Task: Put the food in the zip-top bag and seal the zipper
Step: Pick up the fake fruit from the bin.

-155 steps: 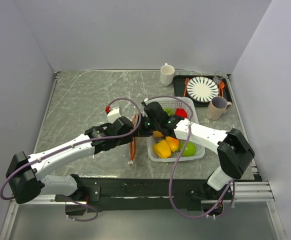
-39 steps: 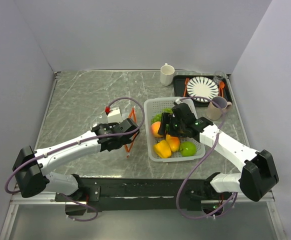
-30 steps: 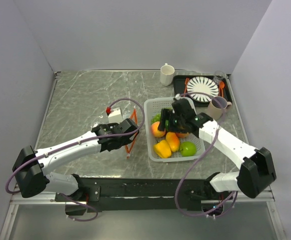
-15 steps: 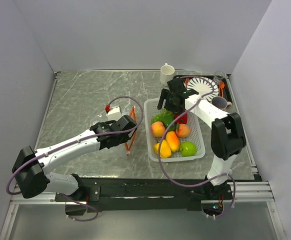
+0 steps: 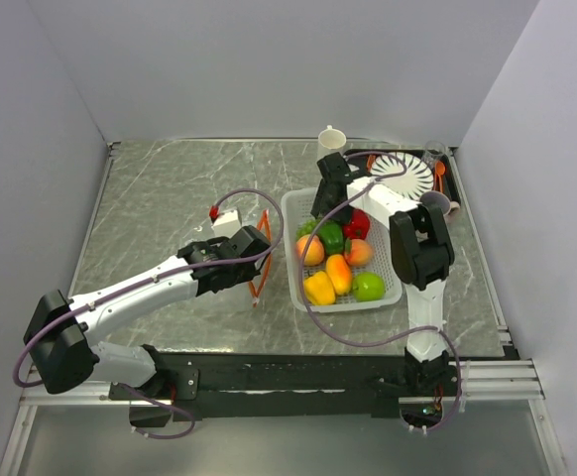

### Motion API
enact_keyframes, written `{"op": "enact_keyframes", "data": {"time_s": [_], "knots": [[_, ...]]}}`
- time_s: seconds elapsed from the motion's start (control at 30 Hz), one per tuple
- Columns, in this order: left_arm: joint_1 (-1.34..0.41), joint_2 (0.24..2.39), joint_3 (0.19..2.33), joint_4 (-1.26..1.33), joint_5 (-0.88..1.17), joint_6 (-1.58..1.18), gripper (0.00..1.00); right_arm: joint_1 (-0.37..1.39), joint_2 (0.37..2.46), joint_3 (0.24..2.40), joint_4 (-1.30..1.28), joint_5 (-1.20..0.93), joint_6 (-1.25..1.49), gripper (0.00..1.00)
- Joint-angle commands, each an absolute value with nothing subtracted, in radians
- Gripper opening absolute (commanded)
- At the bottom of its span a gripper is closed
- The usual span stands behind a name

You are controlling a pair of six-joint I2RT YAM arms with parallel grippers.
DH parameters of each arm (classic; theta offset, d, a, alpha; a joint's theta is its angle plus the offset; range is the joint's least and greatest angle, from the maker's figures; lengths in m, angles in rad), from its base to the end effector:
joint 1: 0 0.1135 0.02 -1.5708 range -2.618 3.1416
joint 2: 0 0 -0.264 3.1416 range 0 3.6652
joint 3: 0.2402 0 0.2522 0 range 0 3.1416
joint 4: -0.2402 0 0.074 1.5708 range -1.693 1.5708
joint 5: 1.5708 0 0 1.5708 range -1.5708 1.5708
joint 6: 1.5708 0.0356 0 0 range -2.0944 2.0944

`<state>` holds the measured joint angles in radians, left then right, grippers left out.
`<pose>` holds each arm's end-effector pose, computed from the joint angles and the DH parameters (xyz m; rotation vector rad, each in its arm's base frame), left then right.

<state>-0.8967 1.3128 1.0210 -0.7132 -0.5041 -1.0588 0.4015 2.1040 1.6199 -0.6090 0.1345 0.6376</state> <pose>0.1763 -0.1931 0.2670 -0.3748 2.3866 -0.2340 0.4153 0.1711 0.1829 0.3562 2.6332 0.1659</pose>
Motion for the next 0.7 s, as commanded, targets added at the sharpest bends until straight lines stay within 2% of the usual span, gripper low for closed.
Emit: {"op": "enact_keyframes", "data": {"time_s": [0.0, 0.07, 0.1, 0.23, 0.47, 0.67], "knots": [[-0.891, 1.281, 1.032, -0.683, -0.494, -1.045, 0.01, 0.403, 2.141, 1.596, -0.581, 0.097, 0.641, 0.45], [-0.890, 1.276, 1.032, -0.687, -0.494, -1.045, 0.01, 0.403, 2.093, 1.545, -0.517, 0.071, 0.640, 0.32], [-0.890, 1.275, 1.032, -0.690, -0.497, -1.045, 0.01, 0.403, 2.073, 1.492, -0.494, 0.061, 0.640, 0.19], [-0.887, 1.270, 1.029, -0.695, -0.500, -1.046, 0.01, 0.405, 1.965, 1.395, -0.381, 0.005, 0.618, 0.01], [-0.881, 1.262, 1.032, -0.710, -0.508, -1.049, 0.01, 0.411, 1.728, 1.275, -0.276, -0.061, 0.589, 0.01], [-0.879, 1.256, 1.028, -0.706, -0.497, -1.046, 0.01, 0.410, 1.632, 1.236, -0.216, -0.080, 0.610, 0.02]]}}
